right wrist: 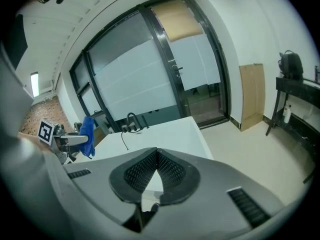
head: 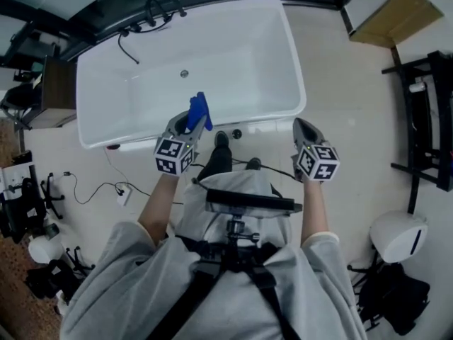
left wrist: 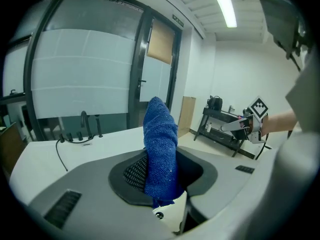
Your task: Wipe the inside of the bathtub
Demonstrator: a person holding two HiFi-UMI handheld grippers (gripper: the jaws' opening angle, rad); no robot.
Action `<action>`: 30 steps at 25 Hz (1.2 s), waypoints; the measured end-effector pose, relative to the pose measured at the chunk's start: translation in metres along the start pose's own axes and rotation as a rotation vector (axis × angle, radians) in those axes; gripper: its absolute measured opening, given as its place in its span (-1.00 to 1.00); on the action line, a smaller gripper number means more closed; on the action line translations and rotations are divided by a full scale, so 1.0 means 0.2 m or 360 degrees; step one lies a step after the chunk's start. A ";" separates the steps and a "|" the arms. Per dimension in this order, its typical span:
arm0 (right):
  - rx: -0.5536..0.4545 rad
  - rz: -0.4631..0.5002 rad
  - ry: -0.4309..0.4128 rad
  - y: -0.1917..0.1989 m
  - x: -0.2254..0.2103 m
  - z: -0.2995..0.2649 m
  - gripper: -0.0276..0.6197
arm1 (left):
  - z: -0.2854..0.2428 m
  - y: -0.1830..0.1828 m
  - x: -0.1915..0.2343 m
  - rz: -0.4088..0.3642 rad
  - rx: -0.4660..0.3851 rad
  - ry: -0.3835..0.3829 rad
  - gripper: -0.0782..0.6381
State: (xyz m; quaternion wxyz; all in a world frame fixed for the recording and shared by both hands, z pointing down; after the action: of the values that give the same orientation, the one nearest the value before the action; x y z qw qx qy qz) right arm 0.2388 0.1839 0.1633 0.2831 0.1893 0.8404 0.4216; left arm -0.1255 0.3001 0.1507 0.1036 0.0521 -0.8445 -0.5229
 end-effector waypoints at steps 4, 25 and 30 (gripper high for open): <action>-0.0012 -0.0027 -0.0065 0.06 0.02 0.05 -0.89 | 0.16 0.04 -0.03 0.0005 0.0008 -0.0095 -0.43; -0.0045 -0.0067 0.0064 0.21 0.60 0.02 -0.89 | 0.65 0.21 0.49 0.0032 0.0022 -0.0110 -0.43; -0.0001 -0.0010 0.0062 0.24 0.74 -0.04 -0.89 | 0.73 0.26 0.61 0.0055 0.0016 -0.0129 -0.43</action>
State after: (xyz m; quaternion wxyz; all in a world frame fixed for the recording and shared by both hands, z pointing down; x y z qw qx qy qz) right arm 0.1238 0.2900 0.1599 0.2681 0.1785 0.8461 0.4247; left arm -0.2769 0.4260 0.1487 0.0780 0.0167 -0.8514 -0.5184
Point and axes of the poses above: the fingertips, and each gripper's own axes: z backward along the fingers, x to its left, y out of its underside, the point moved 10 cm from there along z, backward along the fingers, and after that the axes turned 4 degrees about -x, right-handed, at the moved point
